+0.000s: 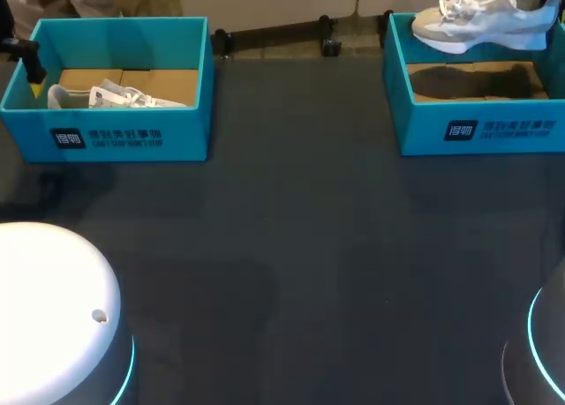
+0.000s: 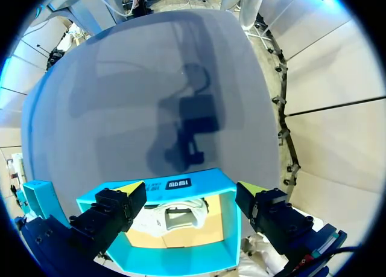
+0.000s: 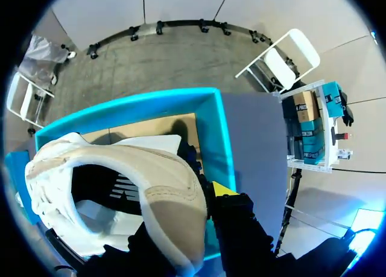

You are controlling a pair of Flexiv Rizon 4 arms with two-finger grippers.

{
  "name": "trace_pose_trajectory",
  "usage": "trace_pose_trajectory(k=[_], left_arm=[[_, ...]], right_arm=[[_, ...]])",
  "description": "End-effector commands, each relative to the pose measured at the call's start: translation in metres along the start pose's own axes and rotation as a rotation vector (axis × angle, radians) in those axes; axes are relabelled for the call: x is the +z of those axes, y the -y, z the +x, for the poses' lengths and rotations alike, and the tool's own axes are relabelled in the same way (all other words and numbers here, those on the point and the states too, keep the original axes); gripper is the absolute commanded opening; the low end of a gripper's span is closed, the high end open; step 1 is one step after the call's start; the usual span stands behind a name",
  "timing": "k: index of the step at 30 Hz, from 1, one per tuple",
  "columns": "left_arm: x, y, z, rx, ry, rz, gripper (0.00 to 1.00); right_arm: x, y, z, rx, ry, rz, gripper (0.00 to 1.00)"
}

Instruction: Take the shoe out of the shoebox, open the shoe tongue, remove and reinsert the insole, then place the shoe into the shoebox

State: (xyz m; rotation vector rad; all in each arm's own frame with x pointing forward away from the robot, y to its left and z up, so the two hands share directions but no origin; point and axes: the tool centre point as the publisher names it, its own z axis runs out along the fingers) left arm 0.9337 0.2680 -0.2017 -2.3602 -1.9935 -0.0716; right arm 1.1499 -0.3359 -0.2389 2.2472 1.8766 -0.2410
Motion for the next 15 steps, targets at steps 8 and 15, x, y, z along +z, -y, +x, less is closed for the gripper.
trace_pose_trajectory(k=[8,15], left_arm=[[0.000,0.001,0.000,0.001,-0.002,-0.001,1.00],[0.000,0.001,0.000,0.001,-0.002,-0.001,1.00]], right_arm=[[-0.080,0.021,-0.017,-0.007,0.004,-0.039,0.00],[-0.121,0.065,-0.011,-0.024,-0.034,-0.049,0.00]])
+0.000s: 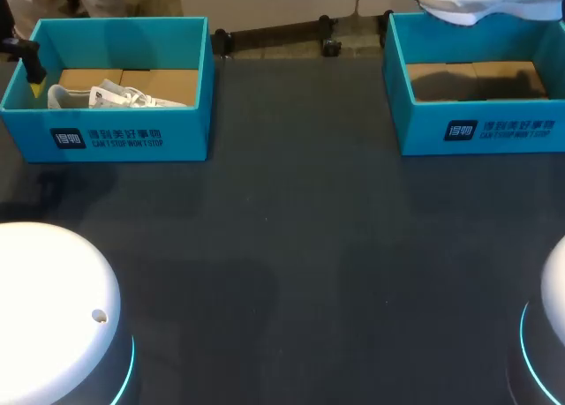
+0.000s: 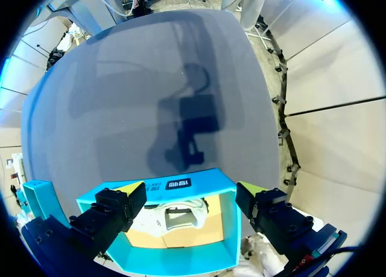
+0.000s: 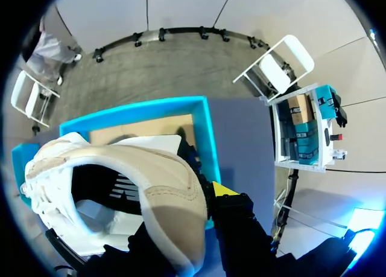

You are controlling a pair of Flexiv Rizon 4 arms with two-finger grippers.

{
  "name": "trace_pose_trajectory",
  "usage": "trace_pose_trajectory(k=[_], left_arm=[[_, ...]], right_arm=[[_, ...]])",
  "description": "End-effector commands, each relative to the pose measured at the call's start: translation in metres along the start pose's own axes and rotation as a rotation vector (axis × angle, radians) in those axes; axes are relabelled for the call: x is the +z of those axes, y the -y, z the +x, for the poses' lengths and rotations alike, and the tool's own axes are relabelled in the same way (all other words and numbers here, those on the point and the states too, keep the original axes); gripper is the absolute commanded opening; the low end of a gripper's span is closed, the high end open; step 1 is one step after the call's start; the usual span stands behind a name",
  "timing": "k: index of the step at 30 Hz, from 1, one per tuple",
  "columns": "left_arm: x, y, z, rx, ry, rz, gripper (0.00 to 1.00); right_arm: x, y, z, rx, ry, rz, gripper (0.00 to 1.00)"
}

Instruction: Take the shoe out of the shoebox, open the shoe tongue, remove and reinsert the insole, then place the shoe into the shoebox

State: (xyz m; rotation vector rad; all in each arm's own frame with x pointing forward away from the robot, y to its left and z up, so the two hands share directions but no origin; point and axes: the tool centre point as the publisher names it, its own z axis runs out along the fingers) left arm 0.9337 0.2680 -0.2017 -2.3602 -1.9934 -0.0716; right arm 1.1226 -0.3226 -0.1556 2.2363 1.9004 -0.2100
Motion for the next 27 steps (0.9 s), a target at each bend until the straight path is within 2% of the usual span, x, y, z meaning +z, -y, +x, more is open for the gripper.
trace_pose_trajectory(k=[1,6,9,10,12,23,24,27], left_arm=[[0.000,0.001,0.000,0.001,-0.002,-0.001,1.00],[0.000,0.001,0.000,0.001,-0.002,-0.001,1.00],[0.000,0.001,0.000,0.001,-0.002,-0.001,1.00],[0.000,0.001,0.000,0.001,-0.002,-0.001,1.00],[0.000,0.001,0.000,0.001,-0.002,-0.001,1.00],[0.000,0.001,0.000,0.001,-0.002,-0.001,1.00],[0.000,0.001,0.000,0.001,-0.002,-0.001,1.00],[0.000,0.001,0.000,0.001,-0.002,-0.001,1.00]], right_arm=[[-0.040,0.045,0.006,-0.012,-0.007,-0.035,0.00],[-0.053,0.087,0.025,-0.052,-0.039,-0.043,0.00],[-0.060,0.120,0.044,-0.066,-0.046,-0.056,0.00],[-0.060,0.120,0.044,-0.066,-0.046,-0.056,0.00],[-0.065,0.149,0.060,-0.063,-0.044,-0.069,0.00],[-0.071,0.234,0.116,-0.029,-0.045,-0.102,0.00],[-0.071,0.237,0.118,-0.029,-0.045,-0.103,0.00],[-0.070,0.265,0.139,-0.029,-0.045,-0.105,0.00]])
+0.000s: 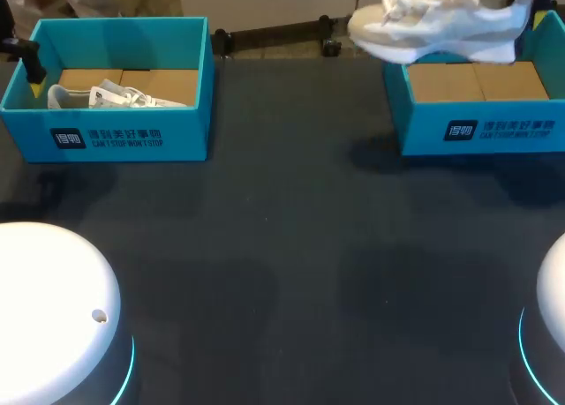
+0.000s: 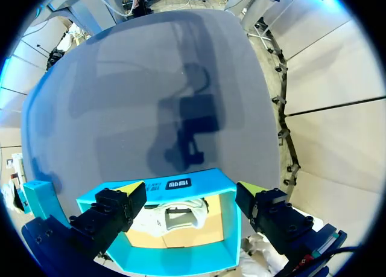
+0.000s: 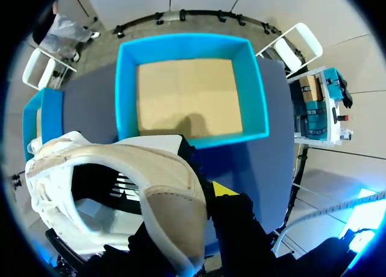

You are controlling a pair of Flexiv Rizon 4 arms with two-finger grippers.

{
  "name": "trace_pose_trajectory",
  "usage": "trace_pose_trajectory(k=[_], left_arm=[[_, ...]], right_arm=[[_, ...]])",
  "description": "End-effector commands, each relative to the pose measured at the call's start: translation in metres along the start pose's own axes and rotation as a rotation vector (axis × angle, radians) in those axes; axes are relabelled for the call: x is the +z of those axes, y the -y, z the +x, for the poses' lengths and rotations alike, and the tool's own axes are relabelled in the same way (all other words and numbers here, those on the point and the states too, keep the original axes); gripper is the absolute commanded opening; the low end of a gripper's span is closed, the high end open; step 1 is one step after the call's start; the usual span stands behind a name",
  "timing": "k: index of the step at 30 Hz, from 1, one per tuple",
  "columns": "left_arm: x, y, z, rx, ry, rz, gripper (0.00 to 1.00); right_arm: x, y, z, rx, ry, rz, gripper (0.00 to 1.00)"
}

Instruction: Take the shoe out of the shoebox, open the shoe tongue, remove and reinsert the insole, then place the shoe into the shoebox

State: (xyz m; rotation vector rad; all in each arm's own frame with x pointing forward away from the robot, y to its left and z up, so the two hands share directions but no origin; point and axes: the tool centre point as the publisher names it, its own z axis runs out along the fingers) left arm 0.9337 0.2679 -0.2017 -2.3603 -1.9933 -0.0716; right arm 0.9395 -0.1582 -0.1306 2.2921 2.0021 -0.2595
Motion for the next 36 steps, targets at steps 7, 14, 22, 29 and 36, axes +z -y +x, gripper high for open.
trace_pose_trajectory(k=[7,14,22,29,36], left_arm=[[0.000,0.001,0.000,0.001,-0.002,-0.001,1.00],[0.000,0.001,0.000,0.001,-0.002,-0.001,1.00],[0.000,0.001,0.000,0.001,-0.002,-0.001,1.00],[0.000,0.001,0.000,0.001,-0.002,-0.001,1.00],[0.000,0.001,0.000,0.001,-0.002,-0.001,1.00]], right_arm=[[0.022,0.097,0.051,0.017,0.007,-0.195,0.00],[0.024,0.110,0.059,0.005,0.010,-0.179,0.00],[0.024,0.110,0.059,0.005,0.010,-0.179,0.00],[0.024,0.110,0.059,0.005,0.010,-0.179,0.00],[0.036,0.118,0.066,0.011,0.039,-0.154,0.00]])
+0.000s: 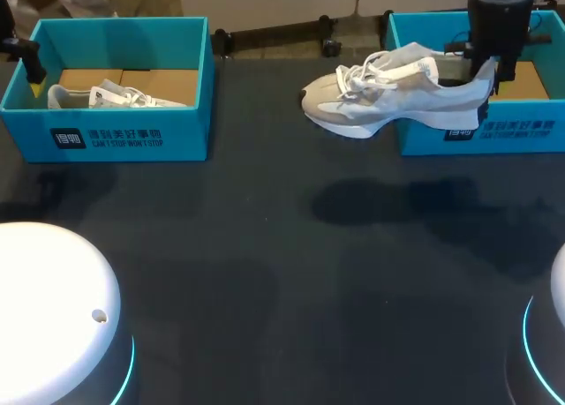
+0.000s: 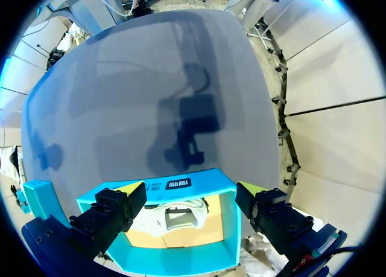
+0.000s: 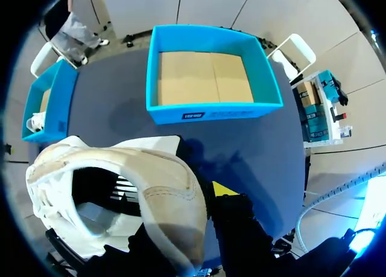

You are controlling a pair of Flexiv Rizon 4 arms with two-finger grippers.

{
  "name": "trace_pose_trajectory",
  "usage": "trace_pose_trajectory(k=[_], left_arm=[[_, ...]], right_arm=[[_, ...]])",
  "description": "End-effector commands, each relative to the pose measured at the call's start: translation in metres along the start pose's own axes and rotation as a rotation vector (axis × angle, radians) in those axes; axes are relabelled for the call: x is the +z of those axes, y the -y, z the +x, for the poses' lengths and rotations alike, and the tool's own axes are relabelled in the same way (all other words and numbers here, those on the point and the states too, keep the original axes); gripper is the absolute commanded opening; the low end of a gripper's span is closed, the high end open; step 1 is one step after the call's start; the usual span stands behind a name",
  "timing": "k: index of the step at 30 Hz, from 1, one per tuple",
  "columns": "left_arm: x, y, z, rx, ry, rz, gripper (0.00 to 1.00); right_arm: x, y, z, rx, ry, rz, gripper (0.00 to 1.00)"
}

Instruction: Take the shoe out of the shoebox, open the shoe tongue, remove and reinsert the insole, then place the shoe into the shoebox

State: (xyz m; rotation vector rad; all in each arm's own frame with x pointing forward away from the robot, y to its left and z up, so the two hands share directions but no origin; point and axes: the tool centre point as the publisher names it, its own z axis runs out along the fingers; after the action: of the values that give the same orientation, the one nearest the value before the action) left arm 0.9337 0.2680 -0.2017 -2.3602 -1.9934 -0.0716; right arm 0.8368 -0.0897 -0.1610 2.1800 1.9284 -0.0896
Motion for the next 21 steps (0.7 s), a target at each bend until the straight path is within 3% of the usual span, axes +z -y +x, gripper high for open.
trace_pose_trajectory(k=[1,3,7,12,21], left_arm=[[0.000,0.001,0.000,0.001,-0.002,-0.001,1.00],[0.000,0.001,0.000,0.001,-0.002,-0.001,1.00],[0.000,0.001,0.000,0.001,-0.002,-0.001,1.00],[0.000,0.001,0.000,0.001,-0.002,-0.001,1.00],[0.000,0.001,0.000,0.001,-0.002,-0.001,1.00]], right_arm=[[0.015,0.017,0.010,0.011,0.026,0.030,0.00],[0.020,0.025,0.013,0.007,0.008,0.022,0.00],[0.044,0.072,0.025,0.028,-0.048,0.018,0.00],[0.065,0.106,0.043,0.024,-0.059,0.030,0.00],[0.090,0.136,0.062,-0.001,-0.085,0.064,0.00]])
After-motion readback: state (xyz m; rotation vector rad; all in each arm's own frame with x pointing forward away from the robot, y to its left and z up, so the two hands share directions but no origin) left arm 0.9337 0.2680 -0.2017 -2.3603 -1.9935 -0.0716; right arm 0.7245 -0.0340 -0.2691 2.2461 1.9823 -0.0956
